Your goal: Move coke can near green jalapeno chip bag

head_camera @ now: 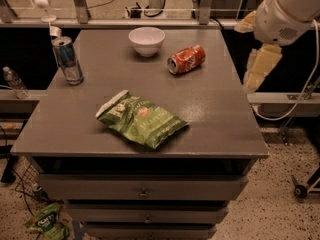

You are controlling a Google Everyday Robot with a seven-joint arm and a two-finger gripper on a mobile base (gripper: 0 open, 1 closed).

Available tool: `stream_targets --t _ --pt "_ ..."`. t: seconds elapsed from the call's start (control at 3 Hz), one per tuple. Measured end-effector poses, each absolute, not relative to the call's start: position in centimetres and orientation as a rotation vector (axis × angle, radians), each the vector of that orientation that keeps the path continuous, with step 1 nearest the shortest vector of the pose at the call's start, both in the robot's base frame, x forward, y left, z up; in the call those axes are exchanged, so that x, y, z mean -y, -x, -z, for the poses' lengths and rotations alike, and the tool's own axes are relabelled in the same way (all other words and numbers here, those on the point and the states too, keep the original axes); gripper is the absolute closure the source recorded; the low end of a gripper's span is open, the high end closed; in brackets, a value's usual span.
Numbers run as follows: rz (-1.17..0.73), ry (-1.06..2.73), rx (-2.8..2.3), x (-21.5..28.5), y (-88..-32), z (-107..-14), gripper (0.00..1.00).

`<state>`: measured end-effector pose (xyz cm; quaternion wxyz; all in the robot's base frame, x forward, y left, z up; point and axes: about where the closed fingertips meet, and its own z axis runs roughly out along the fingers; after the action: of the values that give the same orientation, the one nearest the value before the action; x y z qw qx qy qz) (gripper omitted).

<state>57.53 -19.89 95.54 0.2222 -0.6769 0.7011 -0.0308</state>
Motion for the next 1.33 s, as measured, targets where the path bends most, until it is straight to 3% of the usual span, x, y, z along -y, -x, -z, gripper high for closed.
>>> stream_targets --t 0.67,1.33 --pt "0.083 1.981 -1.749 16.3 -68.7 -93.9 0.00" --pt "0.129 2.108 -1.705 12.3 -71.8 -91.5 0.00"
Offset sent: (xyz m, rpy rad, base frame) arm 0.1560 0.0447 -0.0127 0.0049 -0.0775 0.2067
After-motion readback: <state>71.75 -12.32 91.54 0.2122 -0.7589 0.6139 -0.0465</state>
